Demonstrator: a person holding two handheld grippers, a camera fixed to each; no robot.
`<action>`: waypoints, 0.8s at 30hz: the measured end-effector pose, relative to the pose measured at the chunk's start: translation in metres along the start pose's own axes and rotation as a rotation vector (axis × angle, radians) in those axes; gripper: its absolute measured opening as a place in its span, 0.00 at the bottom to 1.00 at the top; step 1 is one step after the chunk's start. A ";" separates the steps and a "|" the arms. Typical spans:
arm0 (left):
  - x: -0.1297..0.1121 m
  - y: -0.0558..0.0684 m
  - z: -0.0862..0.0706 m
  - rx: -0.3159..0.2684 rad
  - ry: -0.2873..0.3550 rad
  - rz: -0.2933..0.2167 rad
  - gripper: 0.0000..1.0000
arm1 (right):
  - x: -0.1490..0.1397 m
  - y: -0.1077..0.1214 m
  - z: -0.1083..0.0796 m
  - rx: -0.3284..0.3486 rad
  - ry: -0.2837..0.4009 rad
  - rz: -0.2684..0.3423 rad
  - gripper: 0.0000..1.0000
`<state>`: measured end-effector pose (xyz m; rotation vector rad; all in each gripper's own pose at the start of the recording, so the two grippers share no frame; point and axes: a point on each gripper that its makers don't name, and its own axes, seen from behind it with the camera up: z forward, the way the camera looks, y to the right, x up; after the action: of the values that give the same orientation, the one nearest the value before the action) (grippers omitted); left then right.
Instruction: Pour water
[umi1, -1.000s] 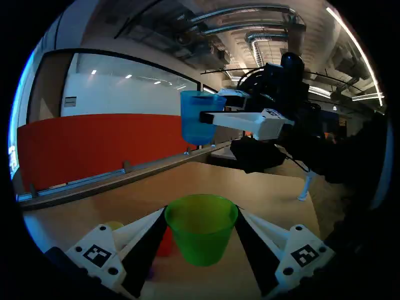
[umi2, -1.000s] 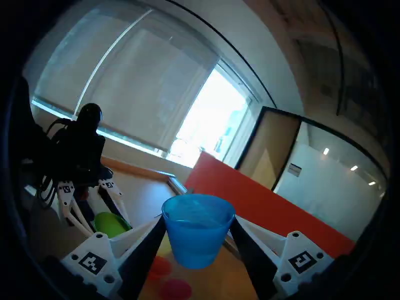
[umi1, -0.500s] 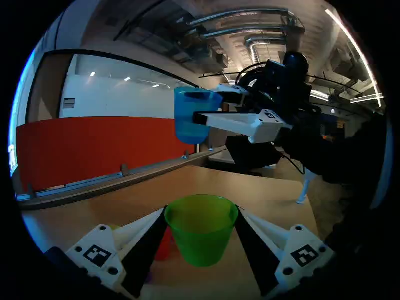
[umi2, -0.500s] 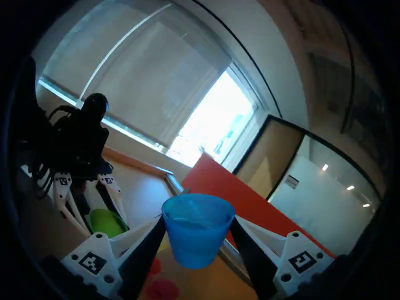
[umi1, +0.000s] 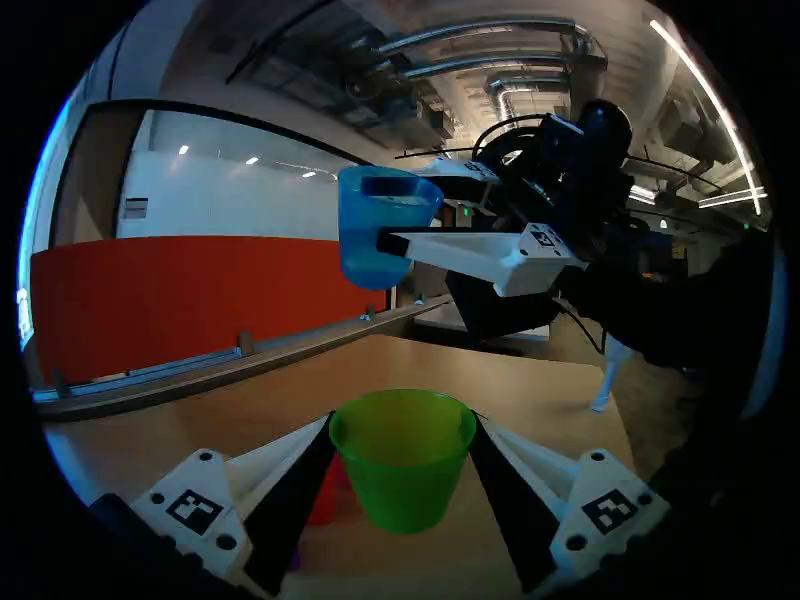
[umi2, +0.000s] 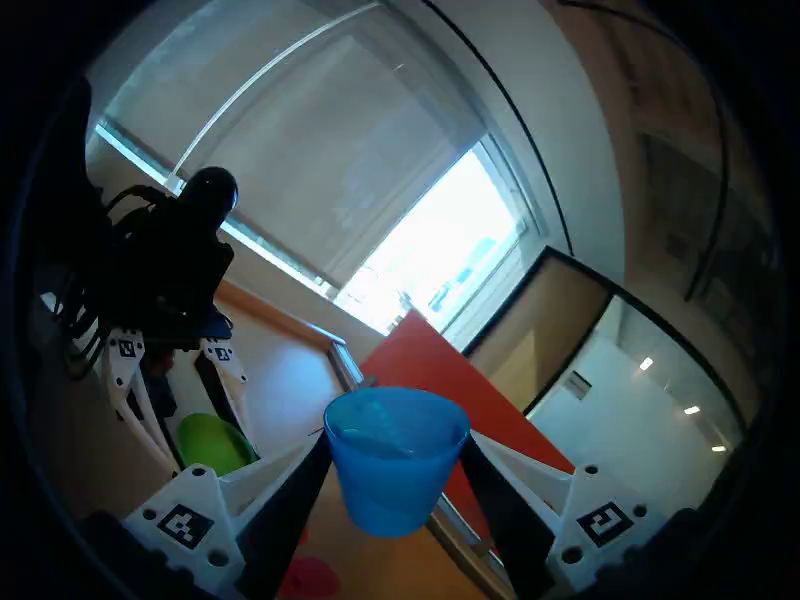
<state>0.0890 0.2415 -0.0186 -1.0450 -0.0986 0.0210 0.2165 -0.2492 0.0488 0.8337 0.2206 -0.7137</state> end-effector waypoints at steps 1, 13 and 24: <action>0.000 0.000 0.000 0.000 0.000 0.001 0.89 | 0.000 0.000 0.000 -0.001 0.000 -0.006 0.90; 0.004 0.004 0.003 -0.011 0.010 0.011 0.89 | 0.003 0.006 0.005 -0.018 -0.012 -0.093 0.90; 0.004 0.007 0.006 -0.022 0.012 0.012 0.89 | 0.004 0.011 0.009 -0.031 -0.029 -0.161 0.90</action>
<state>0.0925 0.2510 -0.0215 -1.0679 -0.0816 0.0245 0.2260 -0.2525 0.0601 0.7818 0.2740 -0.8704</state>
